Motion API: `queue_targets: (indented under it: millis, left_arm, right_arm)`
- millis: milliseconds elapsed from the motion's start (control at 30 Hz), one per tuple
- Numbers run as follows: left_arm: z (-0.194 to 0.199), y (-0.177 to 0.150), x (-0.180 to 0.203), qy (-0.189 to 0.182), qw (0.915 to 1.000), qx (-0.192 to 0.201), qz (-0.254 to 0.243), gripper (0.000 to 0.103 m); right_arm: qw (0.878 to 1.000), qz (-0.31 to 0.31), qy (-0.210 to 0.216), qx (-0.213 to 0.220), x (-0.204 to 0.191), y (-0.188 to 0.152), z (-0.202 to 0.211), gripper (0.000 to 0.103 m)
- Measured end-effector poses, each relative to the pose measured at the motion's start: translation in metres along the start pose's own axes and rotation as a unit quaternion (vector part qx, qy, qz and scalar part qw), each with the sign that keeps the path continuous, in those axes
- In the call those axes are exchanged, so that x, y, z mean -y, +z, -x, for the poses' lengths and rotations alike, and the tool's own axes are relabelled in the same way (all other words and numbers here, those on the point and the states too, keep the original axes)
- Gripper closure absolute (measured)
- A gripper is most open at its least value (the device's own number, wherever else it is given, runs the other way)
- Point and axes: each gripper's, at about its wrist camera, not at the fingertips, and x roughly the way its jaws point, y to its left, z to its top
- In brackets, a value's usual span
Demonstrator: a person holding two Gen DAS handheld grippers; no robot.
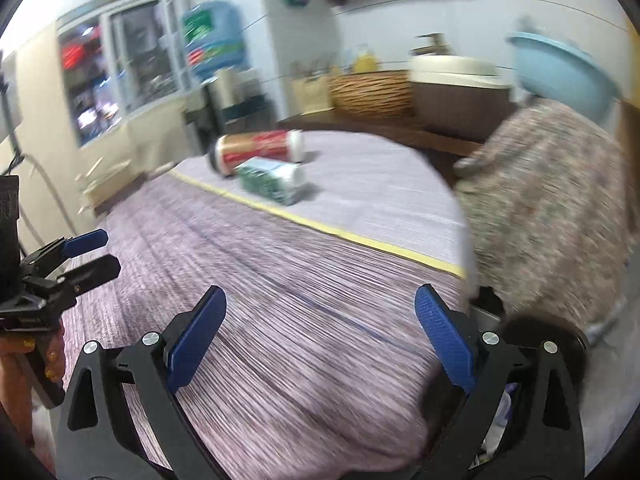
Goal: Collect trash
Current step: 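Move both empty tools back over the table, then grasp the green-and-white milk carton with the right tool and lift it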
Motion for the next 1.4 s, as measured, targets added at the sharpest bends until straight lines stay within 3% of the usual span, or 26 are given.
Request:
queue_targets:
  millis: [333,500,667,867,1000,1067,1167,1233,1400]
  left_arm:
    - [-0.011,-0.002,-0.036,0.022,0.9984,-0.032,-0.042,0.006]
    - [-0.018,-0.001,-0.054,0.008,0.9985,-0.047,-0.025,0.006]
    - [-0.026,0.002,-0.069,0.012,0.9982,-0.054,-0.021,0.006]
    - [-0.034,0.005,-0.082,0.012,0.9979,-0.059,-0.022,0.006]
    - [-0.042,0.007,-0.089,0.009,0.9973,-0.068,-0.024,0.006]
    - [-0.046,0.009,-0.092,0.006,0.9971,-0.071,-0.026,0.006]
    - [-0.056,0.017,-0.094,-0.004,0.9967,-0.075,-0.033,0.006]
    - [-0.063,0.022,-0.095,0.001,0.9959,-0.078,-0.044,0.006]
    - [-0.083,0.051,-0.096,0.022,0.9920,-0.078,-0.097,0.006]
  right_arm:
    - [0.987,0.139,0.041,-0.073,-0.057,0.064,-0.101,0.009]
    - [0.980,0.171,0.040,-0.091,-0.072,0.099,-0.152,0.009]
    - [0.969,0.219,0.038,-0.113,-0.087,0.132,-0.198,0.009]
    - [0.947,0.269,0.046,-0.171,-0.107,0.152,-0.258,0.010]
    - [0.929,0.298,0.051,-0.214,-0.112,0.151,-0.286,0.034]
    - [0.925,0.306,0.043,-0.223,-0.111,0.149,-0.293,0.039]
    - [0.925,0.298,0.053,-0.229,-0.105,0.150,-0.292,0.050]
    - [0.930,0.283,0.062,-0.224,-0.099,0.150,-0.285,0.051]
    - [0.955,0.216,0.085,-0.182,-0.077,0.152,-0.249,0.051]
